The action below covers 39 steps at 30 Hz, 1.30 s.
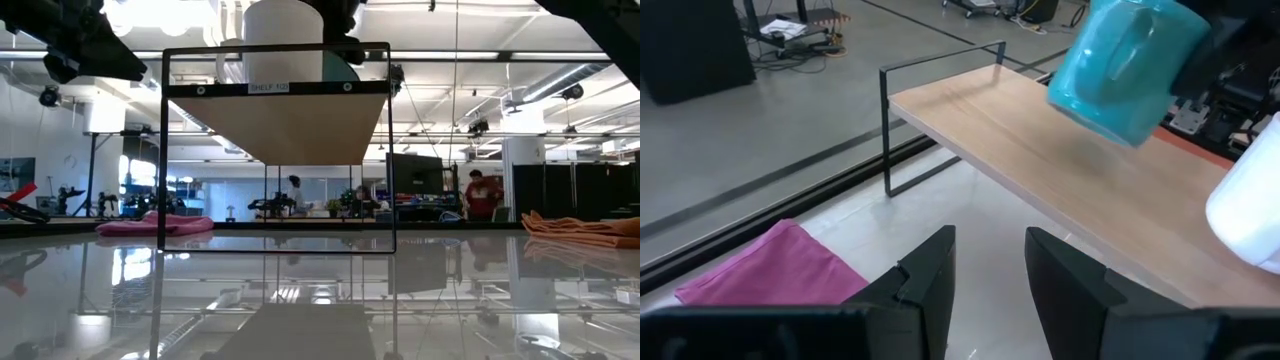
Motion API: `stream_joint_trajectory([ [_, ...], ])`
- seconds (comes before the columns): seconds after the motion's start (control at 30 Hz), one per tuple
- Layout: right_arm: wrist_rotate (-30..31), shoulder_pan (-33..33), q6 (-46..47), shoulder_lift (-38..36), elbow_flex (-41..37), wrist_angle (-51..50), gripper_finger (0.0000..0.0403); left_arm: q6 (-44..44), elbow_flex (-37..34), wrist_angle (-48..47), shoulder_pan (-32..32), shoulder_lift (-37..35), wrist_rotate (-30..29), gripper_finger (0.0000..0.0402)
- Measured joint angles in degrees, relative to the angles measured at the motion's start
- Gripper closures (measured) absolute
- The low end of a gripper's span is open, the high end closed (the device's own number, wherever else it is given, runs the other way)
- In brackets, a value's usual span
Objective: Stack small to large cups/mugs on shelf
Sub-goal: Put the blue mug on the shelf
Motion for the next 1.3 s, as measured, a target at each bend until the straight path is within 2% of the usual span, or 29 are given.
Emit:
stream_joint_trajectory([
  [0.23,-1.51,0.00,1.29,1.12,0.01,0.42,0.0374,0.02,0.00,-0.02,0.00,0.69,0.00,0.0292],
  [0.93,-1.08,-0.02,3.05,2.04,0.11,0.78,0.0367,0.07,0.00,-0.04,0.00,0.63,-0.55,0.0292],
  [1.3,-1.49,-0.02,3.61,2.28,-0.04,0.26,0.0297,0.07,0.00,-0.02,0.00,0.66,-0.64,0.0292],
])
